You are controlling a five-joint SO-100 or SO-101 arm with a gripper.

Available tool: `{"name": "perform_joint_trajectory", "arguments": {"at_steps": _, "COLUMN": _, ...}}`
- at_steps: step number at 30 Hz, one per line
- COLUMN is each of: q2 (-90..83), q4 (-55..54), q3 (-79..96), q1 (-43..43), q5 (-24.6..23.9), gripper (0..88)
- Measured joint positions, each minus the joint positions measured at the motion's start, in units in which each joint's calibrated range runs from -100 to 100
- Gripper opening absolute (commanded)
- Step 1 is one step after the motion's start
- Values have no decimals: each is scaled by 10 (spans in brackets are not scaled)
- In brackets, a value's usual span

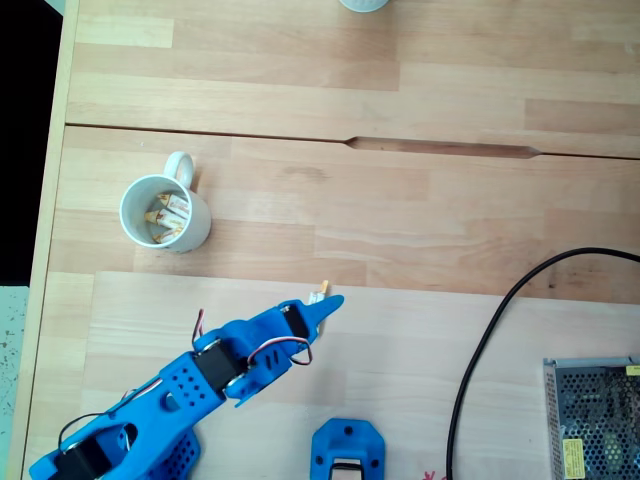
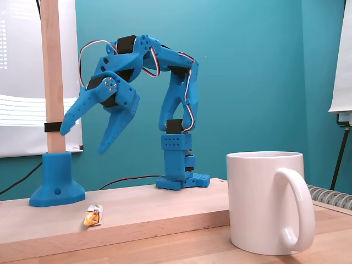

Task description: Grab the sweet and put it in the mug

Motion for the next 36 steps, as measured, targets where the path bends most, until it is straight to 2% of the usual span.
{"name": "perform_joint_trajectory", "arguments": {"at_steps": 36, "q2": 25, "q4": 0, "q3": 37, "q1": 0, "q5": 0, "gripper": 296}}
